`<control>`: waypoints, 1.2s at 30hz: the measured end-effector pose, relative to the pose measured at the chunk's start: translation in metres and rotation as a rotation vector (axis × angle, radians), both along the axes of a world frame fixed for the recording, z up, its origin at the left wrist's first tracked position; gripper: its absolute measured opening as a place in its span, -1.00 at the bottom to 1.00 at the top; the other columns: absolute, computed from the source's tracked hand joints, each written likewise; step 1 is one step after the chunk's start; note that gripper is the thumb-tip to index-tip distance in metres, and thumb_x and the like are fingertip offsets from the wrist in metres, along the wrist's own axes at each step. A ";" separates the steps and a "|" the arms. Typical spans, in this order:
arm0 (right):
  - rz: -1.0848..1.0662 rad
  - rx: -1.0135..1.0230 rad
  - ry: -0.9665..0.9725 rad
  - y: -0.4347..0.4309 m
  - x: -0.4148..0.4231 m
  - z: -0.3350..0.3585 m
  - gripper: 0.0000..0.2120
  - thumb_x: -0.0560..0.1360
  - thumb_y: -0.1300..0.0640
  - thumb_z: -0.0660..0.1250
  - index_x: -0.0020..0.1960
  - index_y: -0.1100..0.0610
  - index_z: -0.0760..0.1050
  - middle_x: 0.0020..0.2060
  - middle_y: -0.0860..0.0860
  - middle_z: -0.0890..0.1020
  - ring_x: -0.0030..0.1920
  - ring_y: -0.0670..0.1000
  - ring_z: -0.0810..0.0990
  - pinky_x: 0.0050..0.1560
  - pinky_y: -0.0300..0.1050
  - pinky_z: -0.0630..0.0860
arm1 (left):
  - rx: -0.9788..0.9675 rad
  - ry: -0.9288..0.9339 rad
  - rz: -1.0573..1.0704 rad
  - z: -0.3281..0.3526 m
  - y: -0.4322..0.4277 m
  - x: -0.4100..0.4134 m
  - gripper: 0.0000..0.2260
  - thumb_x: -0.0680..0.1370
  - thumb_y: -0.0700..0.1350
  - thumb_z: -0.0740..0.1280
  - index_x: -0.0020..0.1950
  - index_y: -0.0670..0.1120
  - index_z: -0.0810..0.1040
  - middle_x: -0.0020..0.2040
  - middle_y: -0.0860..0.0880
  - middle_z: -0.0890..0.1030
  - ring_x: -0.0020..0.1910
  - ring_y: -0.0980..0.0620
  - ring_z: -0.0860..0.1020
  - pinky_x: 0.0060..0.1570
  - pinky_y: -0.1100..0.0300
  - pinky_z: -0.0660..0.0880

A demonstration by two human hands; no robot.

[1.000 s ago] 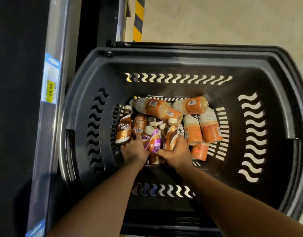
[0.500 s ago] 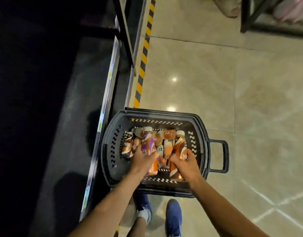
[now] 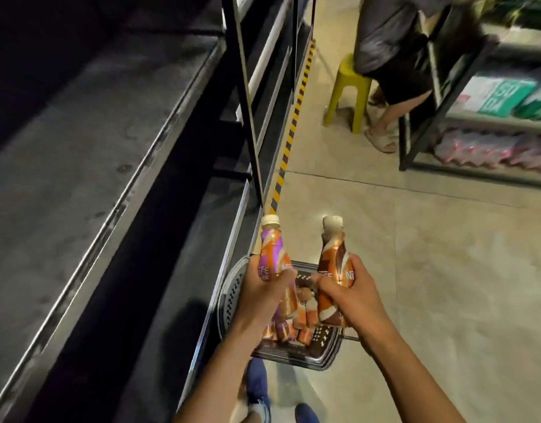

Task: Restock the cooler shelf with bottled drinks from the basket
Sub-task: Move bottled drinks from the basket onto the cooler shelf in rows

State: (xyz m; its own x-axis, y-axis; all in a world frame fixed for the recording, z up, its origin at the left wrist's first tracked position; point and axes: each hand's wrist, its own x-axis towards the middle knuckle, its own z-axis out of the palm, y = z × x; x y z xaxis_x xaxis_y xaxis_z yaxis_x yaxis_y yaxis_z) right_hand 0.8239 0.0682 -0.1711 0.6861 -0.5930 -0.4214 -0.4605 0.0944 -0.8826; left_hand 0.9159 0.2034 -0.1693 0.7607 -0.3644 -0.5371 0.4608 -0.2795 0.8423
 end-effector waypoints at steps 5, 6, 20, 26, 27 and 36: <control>0.116 -0.018 -0.082 0.021 -0.034 0.047 -0.63 0.40 0.01 0.53 0.12 -0.10 0.45 -0.07 -0.03 0.67 -0.08 0.00 0.69 0.05 0.13 0.63 | -0.003 -0.122 0.167 0.060 0.036 -0.052 -0.77 0.49 -0.04 0.45 0.08 0.03 0.48 -0.07 -0.10 0.63 -0.14 -0.06 0.65 -0.29 0.06 0.59; 0.155 -0.025 -0.103 0.026 -0.037 0.056 -0.62 0.38 -0.02 0.53 0.12 -0.14 0.45 -0.07 -0.04 0.67 -0.08 -0.01 0.69 0.04 0.12 0.64 | -0.012 -0.137 0.197 0.068 0.045 -0.060 -0.74 0.48 -0.03 0.46 0.10 0.04 0.47 -0.05 -0.10 0.63 -0.11 -0.06 0.65 -0.27 0.05 0.61; 0.796 -0.031 -0.480 0.204 -0.066 0.198 -0.62 0.39 0.06 0.55 0.11 -0.11 0.46 -0.14 -0.06 0.63 -0.18 -0.12 0.65 -0.20 -0.24 0.59 | -0.051 -0.501 0.692 0.202 0.233 -0.204 -0.71 0.40 -0.02 0.53 0.02 0.09 0.49 -0.07 -0.16 0.63 -0.11 -0.20 0.66 -0.12 -0.09 0.65; 1.002 0.088 -0.587 0.311 -0.120 0.236 -0.68 0.38 0.09 0.55 -0.01 -0.17 0.50 -0.12 0.09 0.66 -0.08 0.22 0.68 0.00 0.21 0.64 | -0.037 -0.661 0.935 0.243 0.326 -0.291 -0.61 0.29 0.04 0.52 0.05 0.07 0.50 -0.06 -0.22 0.63 -0.14 -0.25 0.66 -0.11 -0.23 0.62; 1.030 0.110 -0.598 0.331 -0.134 0.241 -0.70 0.41 0.13 0.54 -0.01 -0.15 0.50 -0.13 0.10 0.66 -0.08 0.24 0.67 -0.01 0.22 0.64 | -0.026 -0.683 0.964 0.248 0.342 -0.309 -0.61 0.28 0.06 0.53 0.04 0.10 0.51 -0.06 -0.21 0.63 -0.12 -0.26 0.65 -0.09 -0.26 0.61; 1.348 0.292 -0.652 0.518 -0.285 0.268 -0.70 0.42 0.18 0.51 -0.02 -0.17 0.53 -0.19 -0.01 0.69 -0.12 0.07 0.69 0.06 0.16 0.63 | 0.144 -0.813 1.317 0.276 0.501 -0.500 -0.70 0.25 0.09 0.51 -0.07 0.20 0.54 -0.18 -0.01 0.66 -0.16 -0.10 0.66 -0.09 -0.07 0.62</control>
State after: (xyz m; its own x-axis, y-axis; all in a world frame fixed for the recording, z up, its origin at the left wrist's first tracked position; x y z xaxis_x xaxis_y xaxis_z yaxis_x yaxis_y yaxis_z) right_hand 0.5386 0.5861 0.0965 0.7366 0.6543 0.1713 0.1070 0.1373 -0.9847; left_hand 0.4157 0.7041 0.1063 0.5840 0.7883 0.1939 -0.1143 -0.1567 0.9810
